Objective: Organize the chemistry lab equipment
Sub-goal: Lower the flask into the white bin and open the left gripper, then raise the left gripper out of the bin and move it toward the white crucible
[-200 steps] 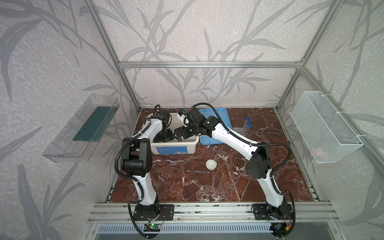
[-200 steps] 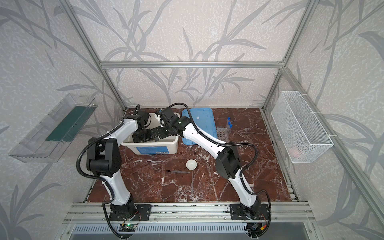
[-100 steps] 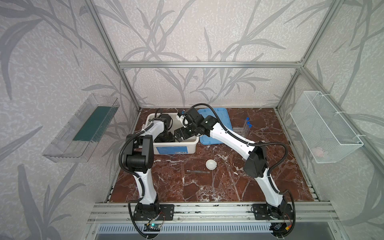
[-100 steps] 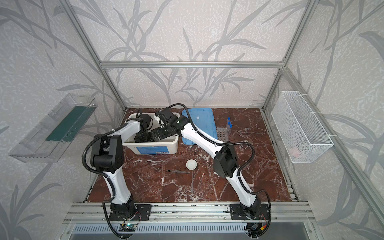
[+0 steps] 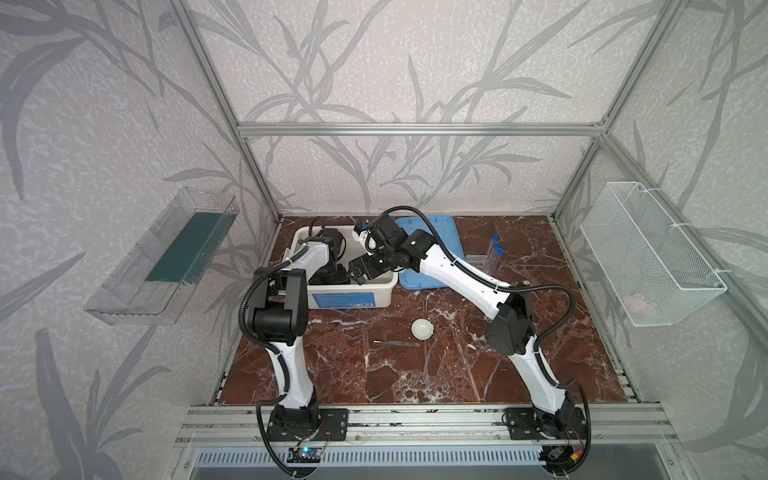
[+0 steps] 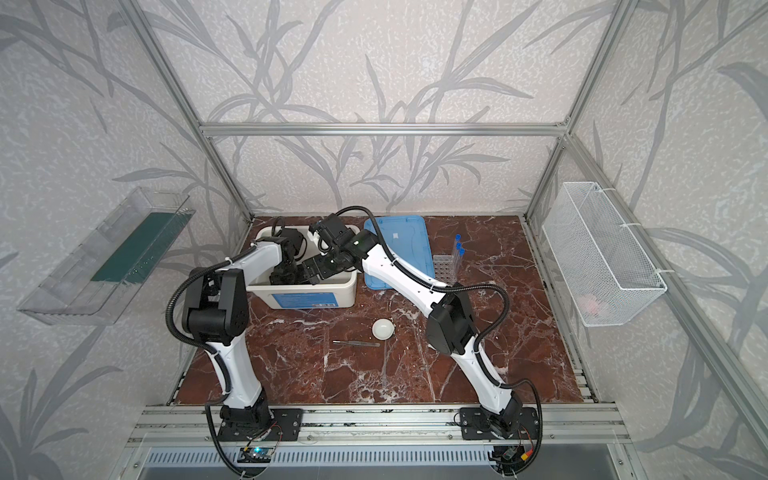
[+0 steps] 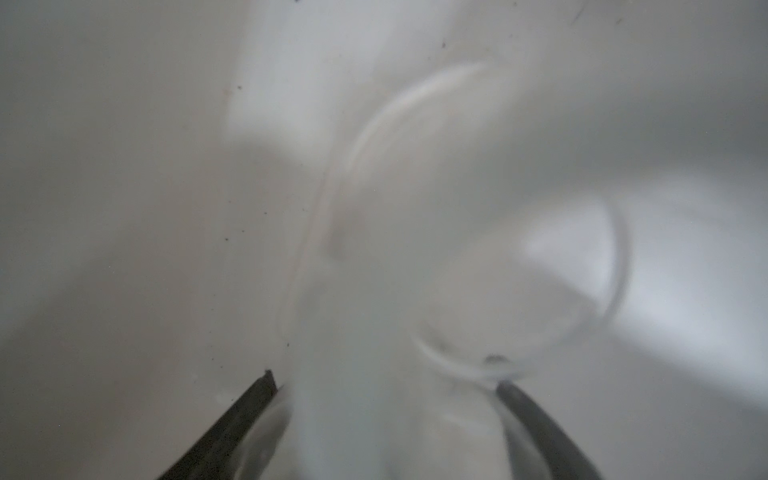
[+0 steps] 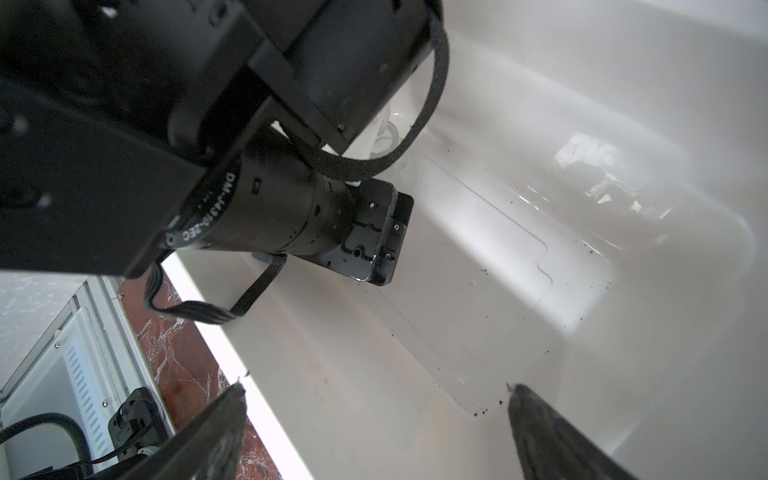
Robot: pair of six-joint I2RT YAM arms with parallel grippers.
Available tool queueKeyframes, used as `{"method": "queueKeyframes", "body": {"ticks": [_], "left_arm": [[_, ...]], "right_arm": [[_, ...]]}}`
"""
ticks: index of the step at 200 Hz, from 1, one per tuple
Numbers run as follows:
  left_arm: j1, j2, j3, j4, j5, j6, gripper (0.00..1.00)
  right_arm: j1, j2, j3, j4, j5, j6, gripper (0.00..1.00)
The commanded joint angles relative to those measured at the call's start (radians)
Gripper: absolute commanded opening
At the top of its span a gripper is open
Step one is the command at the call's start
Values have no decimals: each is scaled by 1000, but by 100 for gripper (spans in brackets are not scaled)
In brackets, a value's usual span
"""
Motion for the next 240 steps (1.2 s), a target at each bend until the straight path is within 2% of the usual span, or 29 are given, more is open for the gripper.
{"method": "queueKeyframes", "body": {"ticks": [1,47,107,133,158,191,223,240], "left_arm": [[1,-41,29,-57,-5,-1,81],[-3,-83,51,-86,-9,-6,95],[-27,-203,136,-188,-16,-5,97],[-34,-298,165,-199,33,10,99],[-51,-388,211,-229,51,16,99],[-107,-480,294,-295,66,35,99],[-252,-583,319,-300,44,84,95],[-335,-632,308,-283,77,136,89]], "right_arm": [[4,-16,32,-32,1,-20,97],[1,-42,35,-42,3,-23,96],[2,-132,42,-79,26,-39,97],[-1,-218,6,-110,44,-46,98],[-2,-350,-131,-80,76,-35,100],[-14,-570,-426,35,109,0,99],[-67,-761,-623,29,67,37,99],[-98,-862,-749,34,69,43,99]]}}
